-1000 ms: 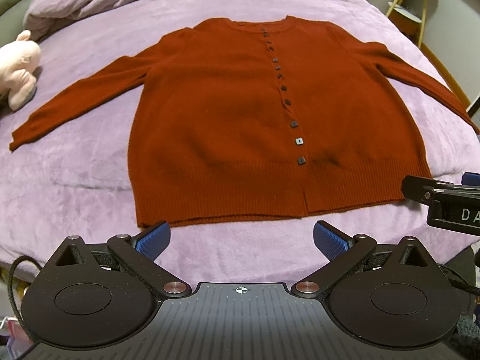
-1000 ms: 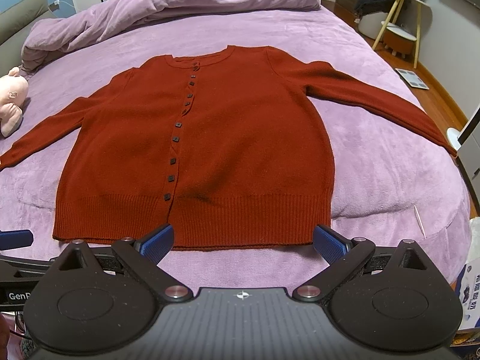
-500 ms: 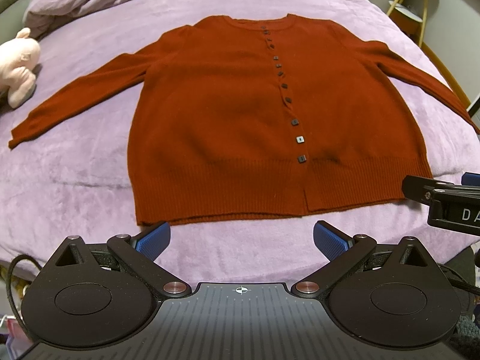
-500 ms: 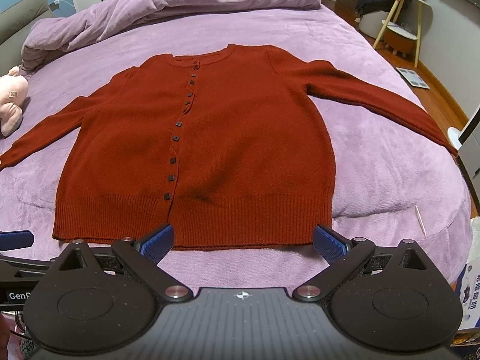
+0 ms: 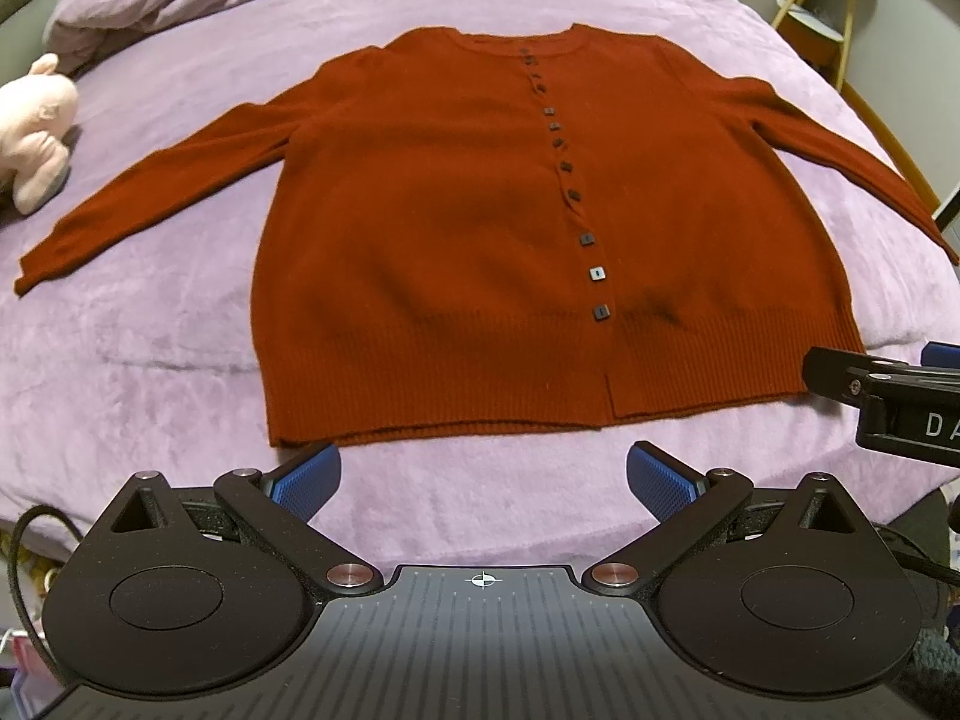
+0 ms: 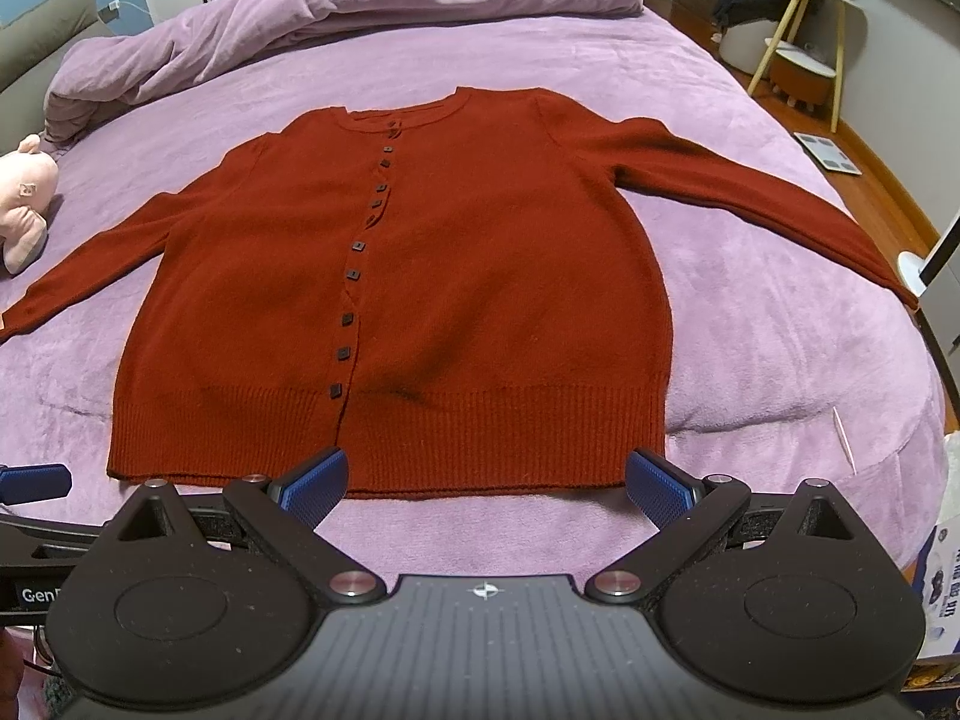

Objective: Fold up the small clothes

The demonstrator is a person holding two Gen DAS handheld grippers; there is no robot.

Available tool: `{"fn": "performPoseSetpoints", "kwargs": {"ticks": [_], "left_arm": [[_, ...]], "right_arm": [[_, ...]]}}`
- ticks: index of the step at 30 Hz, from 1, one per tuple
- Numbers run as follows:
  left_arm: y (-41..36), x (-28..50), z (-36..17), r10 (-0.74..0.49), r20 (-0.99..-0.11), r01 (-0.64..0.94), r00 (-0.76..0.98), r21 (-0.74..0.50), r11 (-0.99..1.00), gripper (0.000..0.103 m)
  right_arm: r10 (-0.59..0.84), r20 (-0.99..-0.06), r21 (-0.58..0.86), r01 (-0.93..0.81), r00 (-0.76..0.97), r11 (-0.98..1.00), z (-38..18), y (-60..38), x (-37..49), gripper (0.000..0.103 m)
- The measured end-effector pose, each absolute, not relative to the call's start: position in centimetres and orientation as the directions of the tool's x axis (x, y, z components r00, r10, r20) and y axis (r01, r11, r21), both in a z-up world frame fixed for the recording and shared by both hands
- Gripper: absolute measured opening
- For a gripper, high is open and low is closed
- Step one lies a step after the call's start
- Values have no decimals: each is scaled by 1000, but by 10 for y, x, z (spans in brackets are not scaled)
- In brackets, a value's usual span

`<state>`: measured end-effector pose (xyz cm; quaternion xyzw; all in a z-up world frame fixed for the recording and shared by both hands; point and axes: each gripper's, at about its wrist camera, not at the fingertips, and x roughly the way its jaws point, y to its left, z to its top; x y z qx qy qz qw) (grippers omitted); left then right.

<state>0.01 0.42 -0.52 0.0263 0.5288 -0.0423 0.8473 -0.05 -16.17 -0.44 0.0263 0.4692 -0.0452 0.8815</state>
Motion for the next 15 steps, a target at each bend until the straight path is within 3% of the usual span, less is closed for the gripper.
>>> {"fn": "performPoseSetpoints", "kwargs": {"ticks": [15], "left_arm": [[5, 1, -8, -44, -901, 95, 431, -3, 995, 103]], "right_arm": [[-17, -824, 43, 92, 566, 995, -5, -165, -2, 99]]}}
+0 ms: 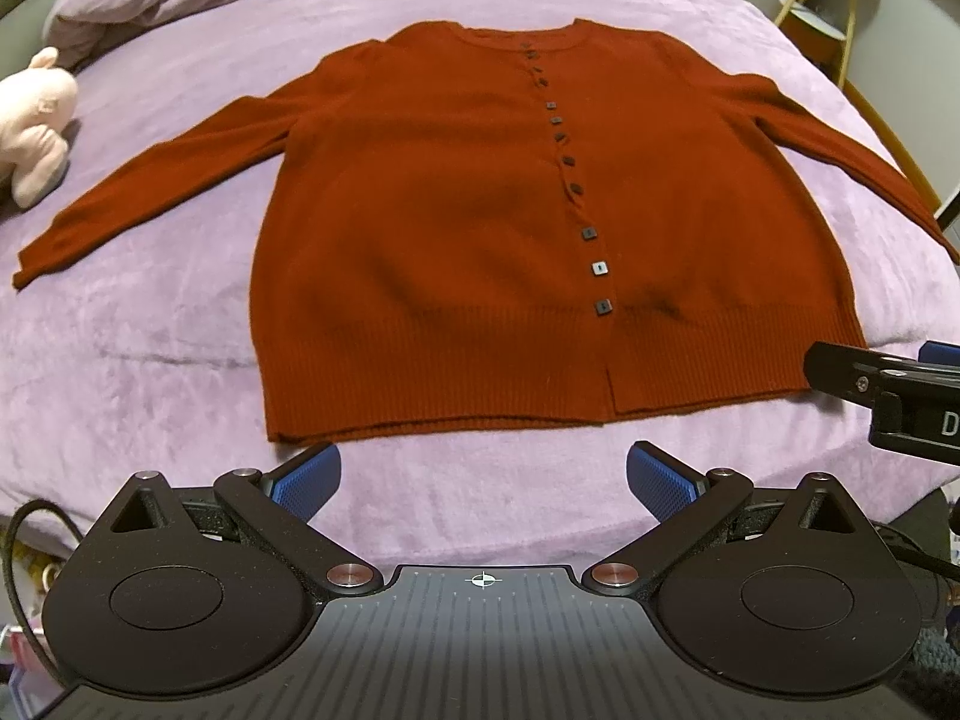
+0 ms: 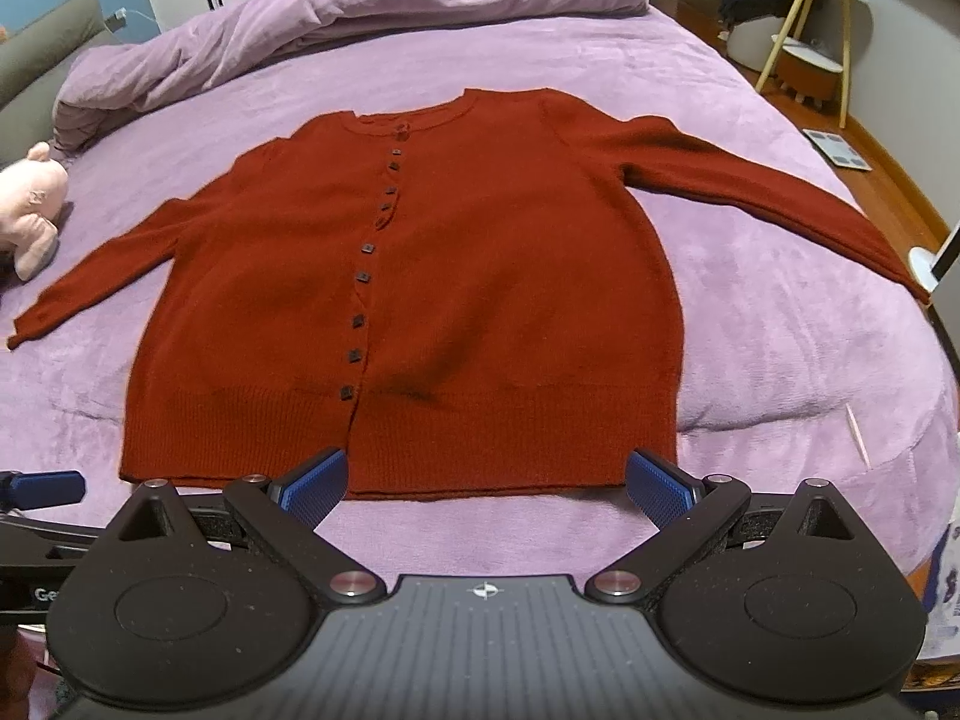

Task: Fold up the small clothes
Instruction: 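Grasp the cardigan sleeve cuff with the right gripper and lift it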

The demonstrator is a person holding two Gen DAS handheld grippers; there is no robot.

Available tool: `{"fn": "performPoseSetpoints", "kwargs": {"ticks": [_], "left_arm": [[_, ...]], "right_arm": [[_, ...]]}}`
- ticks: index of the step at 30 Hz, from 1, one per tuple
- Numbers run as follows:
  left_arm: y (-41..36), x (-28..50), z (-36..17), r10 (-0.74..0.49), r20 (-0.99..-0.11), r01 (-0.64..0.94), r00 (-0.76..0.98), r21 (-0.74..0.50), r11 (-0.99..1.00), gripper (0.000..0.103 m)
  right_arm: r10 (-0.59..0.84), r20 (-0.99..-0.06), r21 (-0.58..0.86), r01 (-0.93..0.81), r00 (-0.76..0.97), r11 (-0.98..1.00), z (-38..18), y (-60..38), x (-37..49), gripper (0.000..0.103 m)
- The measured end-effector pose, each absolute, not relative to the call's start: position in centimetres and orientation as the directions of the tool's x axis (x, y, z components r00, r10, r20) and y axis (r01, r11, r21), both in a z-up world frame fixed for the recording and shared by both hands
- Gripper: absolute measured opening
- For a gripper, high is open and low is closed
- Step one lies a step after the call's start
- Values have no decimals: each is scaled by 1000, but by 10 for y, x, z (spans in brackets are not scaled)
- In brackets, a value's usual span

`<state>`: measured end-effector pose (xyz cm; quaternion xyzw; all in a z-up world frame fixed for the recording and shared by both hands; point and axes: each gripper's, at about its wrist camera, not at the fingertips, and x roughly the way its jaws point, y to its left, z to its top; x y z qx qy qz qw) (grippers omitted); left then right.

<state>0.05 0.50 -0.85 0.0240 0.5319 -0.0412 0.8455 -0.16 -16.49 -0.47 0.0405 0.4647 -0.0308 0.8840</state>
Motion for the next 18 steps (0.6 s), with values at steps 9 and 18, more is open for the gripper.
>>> {"fn": "performPoseSetpoints", "kwargs": {"ticks": [9, 18], "left_arm": [[10, 7, -14, -91, -900, 83, 427, -61, 995, 103], [26, 21, -8, -45, -754, -22, 655, -79, 997, 103]], "right_arm": [[112, -791, 161, 27, 601, 987, -11, -175, -4, 99], [123, -501, 468, 149, 857, 871, -34, -307, 17, 99]]}}
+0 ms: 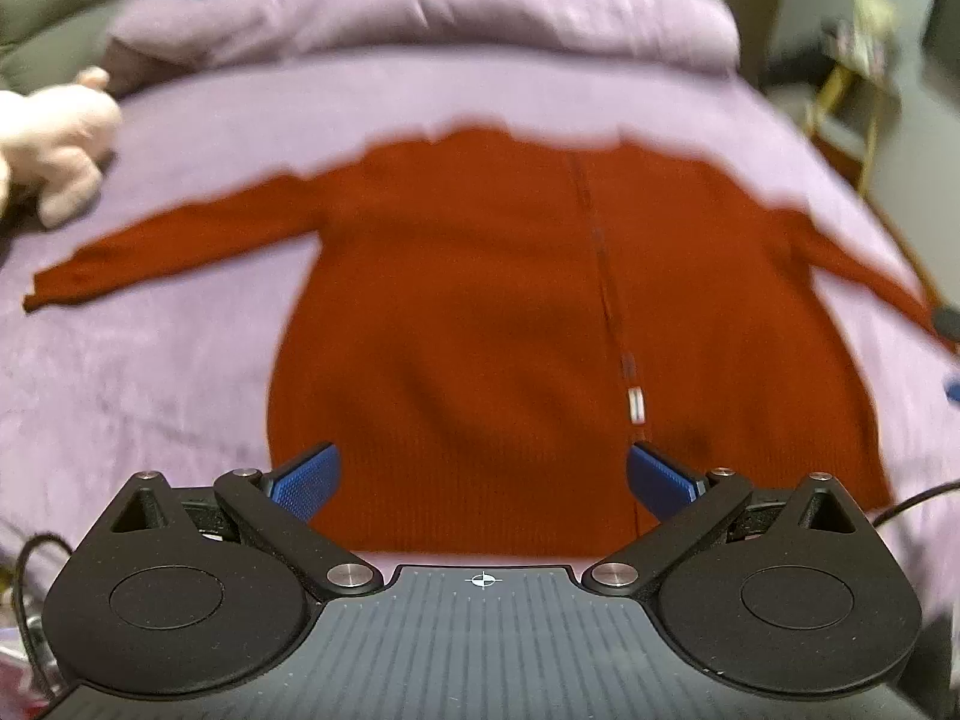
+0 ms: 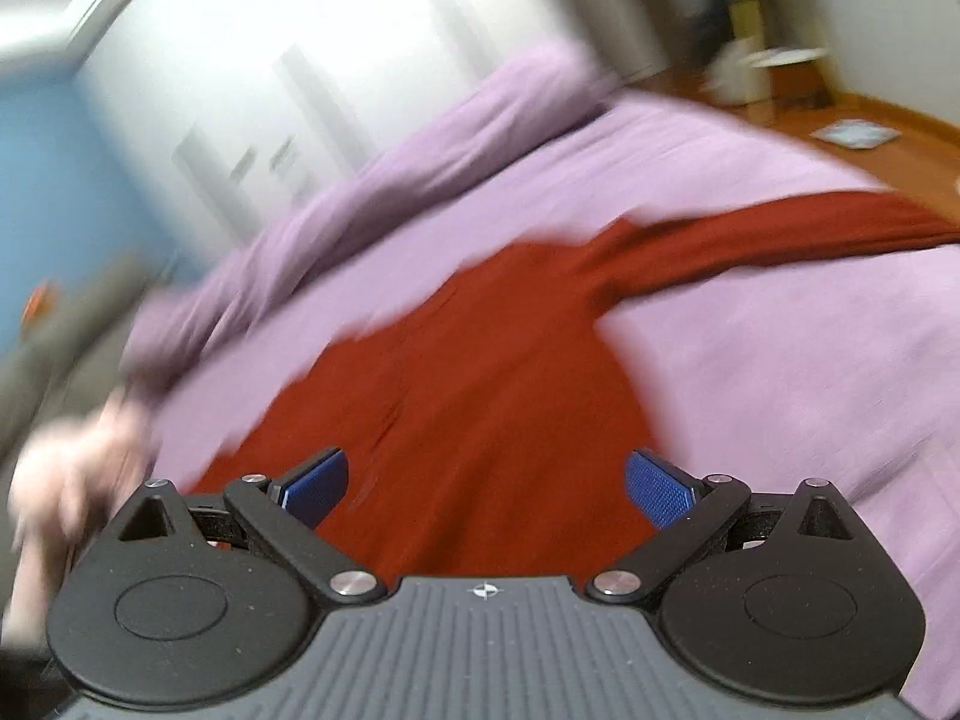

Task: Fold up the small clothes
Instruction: 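Grasp the cardigan sleeve cuff with the right gripper and lift it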

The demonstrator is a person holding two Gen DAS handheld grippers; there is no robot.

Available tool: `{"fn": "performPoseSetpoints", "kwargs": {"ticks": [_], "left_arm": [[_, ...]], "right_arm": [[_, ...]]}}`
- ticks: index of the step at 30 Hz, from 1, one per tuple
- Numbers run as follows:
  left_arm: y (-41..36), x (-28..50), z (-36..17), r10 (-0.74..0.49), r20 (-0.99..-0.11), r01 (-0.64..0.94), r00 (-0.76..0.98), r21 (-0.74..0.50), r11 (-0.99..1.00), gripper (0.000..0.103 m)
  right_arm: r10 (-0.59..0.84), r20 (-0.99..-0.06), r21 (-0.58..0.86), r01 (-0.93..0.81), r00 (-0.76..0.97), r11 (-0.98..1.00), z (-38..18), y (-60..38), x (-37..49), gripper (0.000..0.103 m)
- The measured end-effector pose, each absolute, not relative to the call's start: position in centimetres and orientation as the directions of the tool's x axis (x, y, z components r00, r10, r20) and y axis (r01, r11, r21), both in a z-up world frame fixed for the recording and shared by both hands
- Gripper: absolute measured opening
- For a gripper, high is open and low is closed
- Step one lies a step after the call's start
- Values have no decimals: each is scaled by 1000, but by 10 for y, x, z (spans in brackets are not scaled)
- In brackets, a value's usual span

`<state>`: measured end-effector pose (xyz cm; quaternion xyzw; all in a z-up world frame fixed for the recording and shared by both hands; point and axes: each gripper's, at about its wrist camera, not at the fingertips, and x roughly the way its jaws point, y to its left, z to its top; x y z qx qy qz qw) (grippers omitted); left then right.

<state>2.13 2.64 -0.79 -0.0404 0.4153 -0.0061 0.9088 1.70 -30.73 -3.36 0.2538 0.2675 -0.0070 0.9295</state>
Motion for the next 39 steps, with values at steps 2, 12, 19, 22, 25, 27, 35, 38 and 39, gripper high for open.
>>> {"fn": "performPoseSetpoints", "kwargs": {"ticks": [2, 12, 19, 22, 25, 27, 35, 38, 39], "left_arm": [[34, 23, -7, -78, -696, -32, 714, -145, 989, 103], [33, 66, -27, -106, -750, -138, 653, -255, 957, 103], [25, 87, -38, -143, -775, -110, 616, -264, 958, 101], [25, 90, -38, -163, -776, -100, 609, -280, 955, 97], [30, 92, -38, -174, -773, -102, 610, -294, 950, 97], [32, 92, -37, -172, -771, -105, 613, -295, 950, 97], [47, 87, -33, -176, -758, -112, 628, -312, 943, 97], [48, 93, -30, -200, -753, -86, 626, -322, 943, 97], [48, 96, -29, -214, -747, -69, 629, -328, 942, 97]], "right_arm": [[44, -471, 527, 241, 881, 815, -38, -357, 29, 99], [-226, -581, 690, 620, 782, 373, -115, -545, 77, 45], [-256, -544, 758, 599, 799, 259, -144, -581, 98, 20], [-273, -571, 728, 631, 775, 269, -145, -586, 106, 8], [-306, -577, 662, 653, 758, 368, -126, -578, 112, 7], [-317, -557, 626, 639, 767, 447, -112, -564, 114, 7], [-103, -382, 435, 277, 918, 857, -41, -423, 137, 6], [97, -361, 320, 25, 927, 947, -34, -336, 151, 6], [149, -373, 290, -37, 916, 956, -37, -311, 156, 7]]}}
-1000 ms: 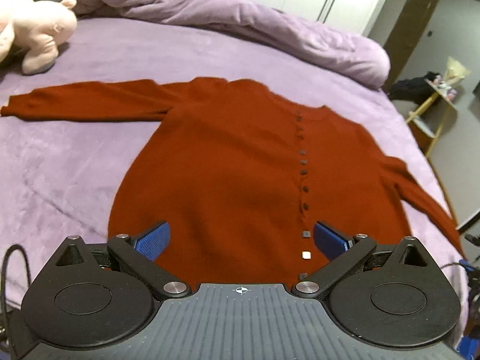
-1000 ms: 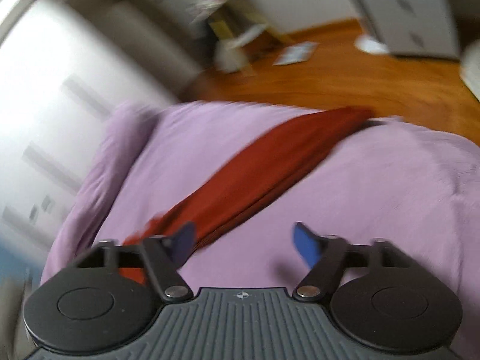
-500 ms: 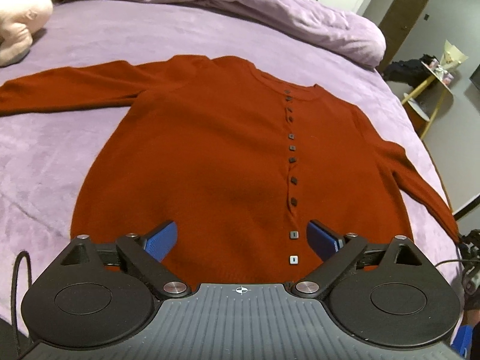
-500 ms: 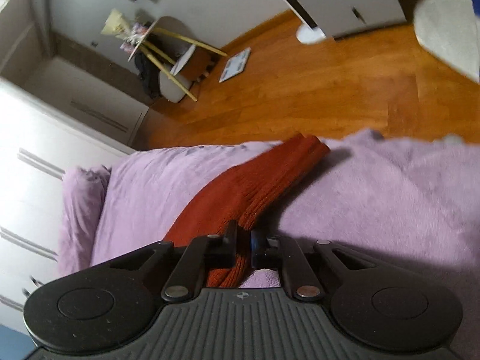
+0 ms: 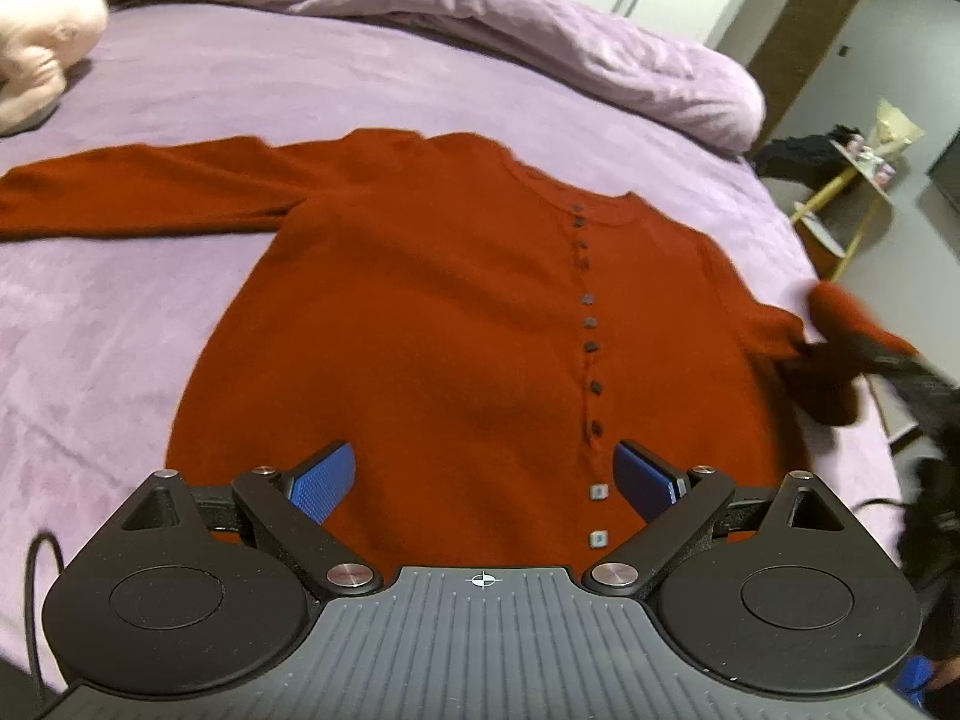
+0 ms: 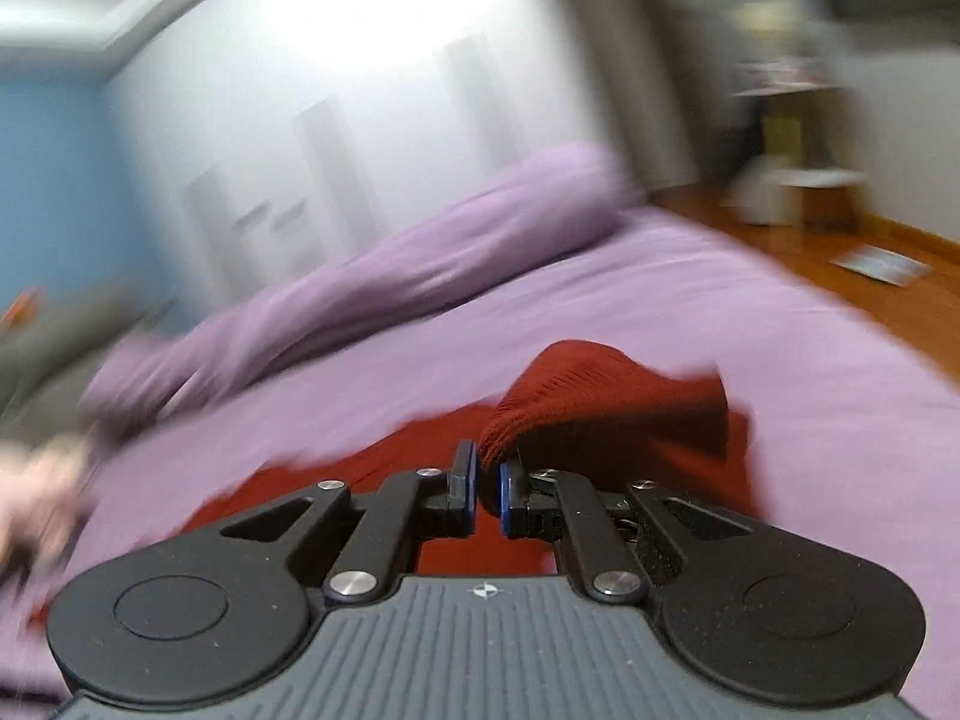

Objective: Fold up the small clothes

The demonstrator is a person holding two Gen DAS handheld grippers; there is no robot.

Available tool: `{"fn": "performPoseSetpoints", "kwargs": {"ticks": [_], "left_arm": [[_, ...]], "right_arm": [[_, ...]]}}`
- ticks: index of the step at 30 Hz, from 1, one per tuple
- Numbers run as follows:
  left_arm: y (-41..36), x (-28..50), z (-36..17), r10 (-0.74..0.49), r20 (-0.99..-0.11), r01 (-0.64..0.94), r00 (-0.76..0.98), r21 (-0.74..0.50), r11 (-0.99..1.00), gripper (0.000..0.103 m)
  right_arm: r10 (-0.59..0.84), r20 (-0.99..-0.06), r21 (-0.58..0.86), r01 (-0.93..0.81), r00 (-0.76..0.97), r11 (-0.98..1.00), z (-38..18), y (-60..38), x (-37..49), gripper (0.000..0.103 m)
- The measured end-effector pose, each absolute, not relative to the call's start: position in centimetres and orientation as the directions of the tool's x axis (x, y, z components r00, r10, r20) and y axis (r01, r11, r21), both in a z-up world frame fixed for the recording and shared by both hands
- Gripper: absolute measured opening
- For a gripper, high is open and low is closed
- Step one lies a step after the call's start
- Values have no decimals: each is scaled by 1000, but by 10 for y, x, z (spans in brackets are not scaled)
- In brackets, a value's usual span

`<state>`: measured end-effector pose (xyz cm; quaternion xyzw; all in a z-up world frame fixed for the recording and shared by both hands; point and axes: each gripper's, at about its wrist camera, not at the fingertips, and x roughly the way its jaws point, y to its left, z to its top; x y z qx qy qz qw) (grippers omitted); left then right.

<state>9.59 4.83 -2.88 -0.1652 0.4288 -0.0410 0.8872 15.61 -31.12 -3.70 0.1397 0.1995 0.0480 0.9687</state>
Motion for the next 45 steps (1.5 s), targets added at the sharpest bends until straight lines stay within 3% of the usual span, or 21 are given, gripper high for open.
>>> {"fn": "performPoseSetpoints", "kwargs": {"ticks": [3, 6, 13, 17, 22, 24, 26, 33, 34, 35, 36, 37, 42, 45], "left_arm": [[48, 109, -27, -248, -733, -20, 633, -336, 942, 97], [47, 130, -31, -292, -717, 18, 633, -363, 932, 96], [12, 196, -61, -458, -692, 76, 558, -507, 859, 91], [-8, 222, -88, -531, -708, 42, 466, -581, 813, 77], [-16, 233, -106, -565, -702, -17, 433, -633, 774, 75], [-14, 236, -107, -563, -702, -35, 436, -639, 769, 60], [-11, 239, -111, -579, -699, -61, 420, -658, 751, 55], [-14, 242, -124, -596, -708, -111, 379, -675, 730, 52], [-13, 244, -124, -599, -704, -116, 382, -679, 725, 50], [-14, 246, -124, -605, -697, -109, 385, -685, 720, 36], [-16, 248, -122, -608, -696, -91, 382, -683, 724, 15], [-17, 250, -120, -609, -694, -69, 384, -679, 731, 9], [-1, 264, -89, -588, -662, 32, 465, -651, 758, 3], [20, 268, -59, -421, -697, 88, 581, -460, 883, 2]], "right_arm": [[215, -458, 180, -147, 863, 973, -51, -249, 173, 9], [261, -495, 193, -188, 829, 963, -60, -225, 171, 19], [219, -599, 182, -134, 770, 974, -84, -222, 155, 20], [229, -598, 246, -96, 768, 965, -85, -244, 152, 20], [236, -569, 283, -82, 788, 956, -82, -255, 145, 20], [239, -562, 288, -84, 791, 954, -81, -255, 148, 20], [235, -557, 285, -83, 797, 955, -82, -255, 148, 20], [233, -541, 296, -77, 808, 952, -77, -255, 151, 20], [233, -537, 292, -81, 811, 953, -76, -255, 151, 20], [230, -539, 282, -84, 810, 956, -75, -254, 152, 20], [225, -543, 273, -83, 809, 959, -75, -253, 154, 20], [217, -546, 263, -81, 809, 961, -75, -253, 155, 20], [165, -547, 226, -45, 821, 973, -70, -259, 162, 20], [122, -563, 220, 6, 817, 975, -72, -271, 172, 20]]}}
